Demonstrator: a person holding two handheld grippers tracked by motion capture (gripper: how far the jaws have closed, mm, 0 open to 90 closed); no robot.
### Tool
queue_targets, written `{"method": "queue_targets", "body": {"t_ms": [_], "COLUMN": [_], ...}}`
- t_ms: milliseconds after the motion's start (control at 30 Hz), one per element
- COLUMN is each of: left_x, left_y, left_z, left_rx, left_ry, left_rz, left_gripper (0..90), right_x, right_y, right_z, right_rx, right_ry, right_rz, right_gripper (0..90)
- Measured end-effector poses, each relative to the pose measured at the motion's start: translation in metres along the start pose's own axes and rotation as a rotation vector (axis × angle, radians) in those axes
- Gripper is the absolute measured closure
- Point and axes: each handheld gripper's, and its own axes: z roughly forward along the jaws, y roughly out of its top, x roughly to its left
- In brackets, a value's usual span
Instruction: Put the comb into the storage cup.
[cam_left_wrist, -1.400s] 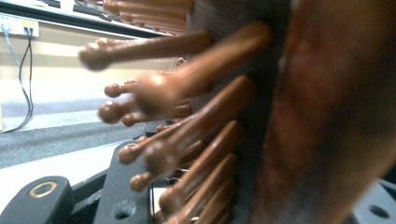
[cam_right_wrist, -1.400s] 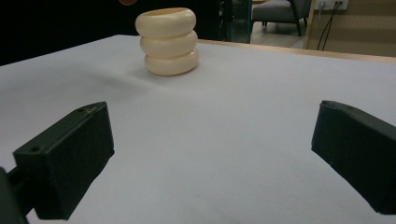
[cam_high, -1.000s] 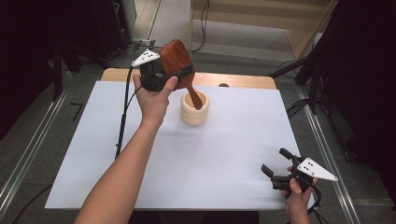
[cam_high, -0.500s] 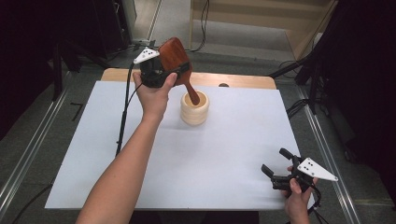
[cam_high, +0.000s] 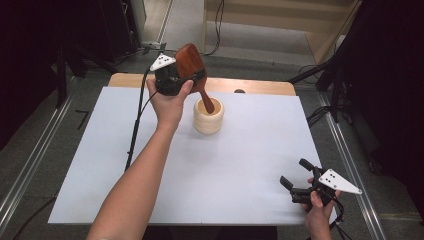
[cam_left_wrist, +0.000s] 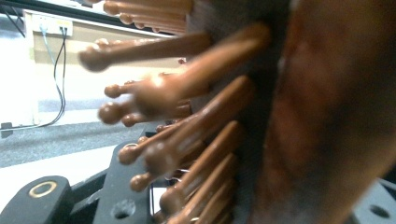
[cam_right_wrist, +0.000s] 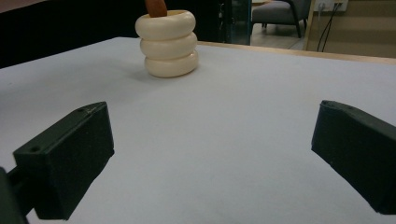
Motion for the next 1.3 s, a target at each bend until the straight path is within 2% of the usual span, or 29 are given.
{"method": "queue_targets", "body": {"t_ms": [433,1300], "left_x": [0.002,0.008], "left_y": [-0.017,-0.053], "left_z": [0.011,0.030], "left_rx": [0.018,0.070], "left_ry": [0.039,0.066], "left_rz": [-0.005,-0.055], "left_gripper": [52.4,52.4], "right_x": [0.000,-0.002], "right_y": [0.000,0.000], "right_z": [0.000,0.000], "right_rx": [0.004,-0.007], "right_ry": [-0.001,0.003], "right_rz": [0.003,0.006], "right_gripper": [0.0,0.0]}}
